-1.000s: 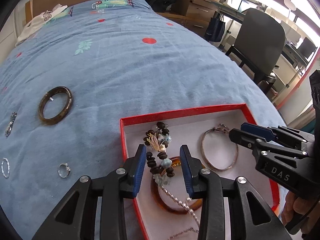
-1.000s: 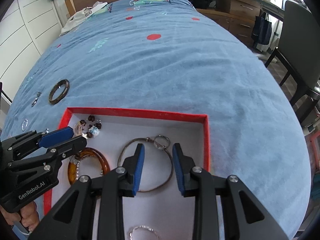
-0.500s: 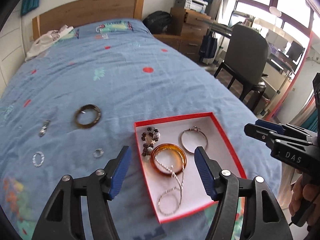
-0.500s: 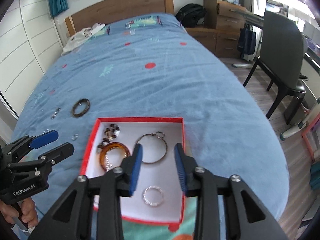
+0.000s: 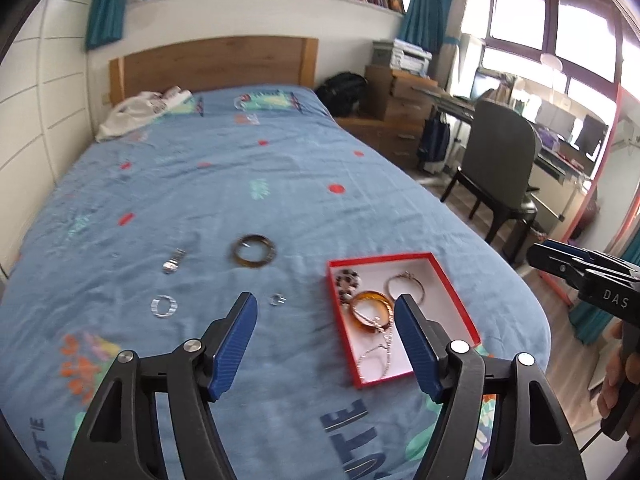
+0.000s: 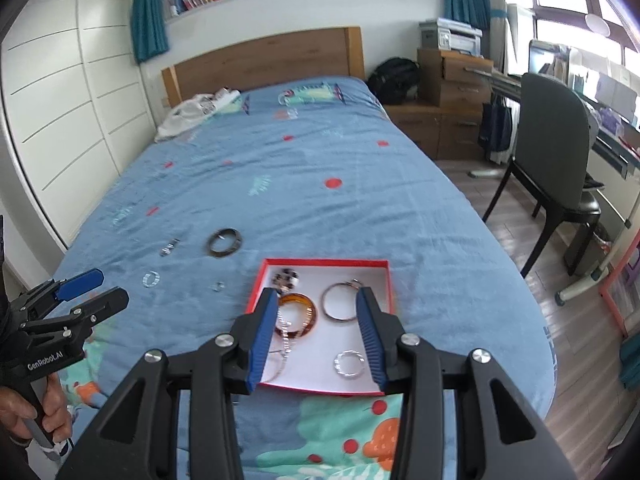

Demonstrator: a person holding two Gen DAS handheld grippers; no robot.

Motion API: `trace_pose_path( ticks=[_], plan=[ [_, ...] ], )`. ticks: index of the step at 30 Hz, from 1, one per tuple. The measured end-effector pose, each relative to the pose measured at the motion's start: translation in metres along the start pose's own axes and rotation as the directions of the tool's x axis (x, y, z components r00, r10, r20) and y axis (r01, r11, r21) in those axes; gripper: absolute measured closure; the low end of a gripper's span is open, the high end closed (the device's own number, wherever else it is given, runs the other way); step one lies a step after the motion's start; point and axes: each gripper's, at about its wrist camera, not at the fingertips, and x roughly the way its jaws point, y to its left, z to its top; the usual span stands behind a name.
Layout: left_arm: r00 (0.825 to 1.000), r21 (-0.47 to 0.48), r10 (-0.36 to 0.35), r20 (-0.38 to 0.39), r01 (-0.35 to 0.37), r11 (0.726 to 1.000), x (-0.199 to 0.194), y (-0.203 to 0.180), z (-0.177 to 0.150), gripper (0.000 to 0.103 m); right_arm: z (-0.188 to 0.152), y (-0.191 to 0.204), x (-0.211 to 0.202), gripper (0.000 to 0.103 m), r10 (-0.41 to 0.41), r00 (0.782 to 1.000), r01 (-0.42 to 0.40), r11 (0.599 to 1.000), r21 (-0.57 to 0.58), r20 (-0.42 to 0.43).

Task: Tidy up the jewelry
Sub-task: 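Withdraw both tools from the box toward the remaining jewelry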

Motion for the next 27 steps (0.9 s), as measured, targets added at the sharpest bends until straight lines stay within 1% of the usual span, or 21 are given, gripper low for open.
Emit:
trace_pose_path(
  ticks=[7,11,12,14,15,18,22,27],
  plan=[
    [0.994,-0.027,0.09,0.06,-0.088,0.996,-0.046,0.046,-0.004,0.031,0.006,0.037,-0.025,0.063,0.035,0.998,-0.034,0.999,-0.033,0.042],
    [0.983,-0.032,0.162,0.085,-0.16,0.987,-0.069,0.077,-0.008,0.031,0.011,0.055,-0.028,0.063,0.054,0.997,-0.051,0.998,-0.042,0.06],
    [0.978,-0.034,0.189,0.091,-0.186,0.982,-0.075,0.086,-0.009,0.031,0.013,0.058,-0.029,0.063,0.058,0.996,-0.055,0.997,-0.044,0.063],
    [0.971,-0.042,0.22,0.096,-0.217,0.975,-0.082,0.101,-0.011,0.031,0.014,0.066,-0.027,0.063,0.073,0.995,-0.069,0.996,-0.05,0.068],
    [0.965,-0.05,0.244,0.095,-0.24,0.969,-0.085,0.111,-0.013,0.031,0.015,0.068,-0.026,0.063,0.078,0.995,-0.075,0.996,-0.052,0.068],
    [0.955,-0.081,0.283,0.087,-0.276,0.958,-0.089,0.133,-0.019,0.031,0.017,0.079,-0.019,0.063,0.101,0.993,-0.097,0.993,-0.064,0.064],
    [0.946,-0.11,0.32,0.051,-0.313,0.943,-0.085,0.157,-0.032,0.031,0.016,0.093,0.0,0.063,0.134,0.99,-0.13,0.989,-0.07,0.045],
    [0.943,-0.135,0.331,-0.023,-0.331,0.934,-0.061,0.178,-0.051,0.031,0.012,0.109,0.036,0.063,0.167,0.986,-0.167,0.984,-0.062,0.0]
  ],
)
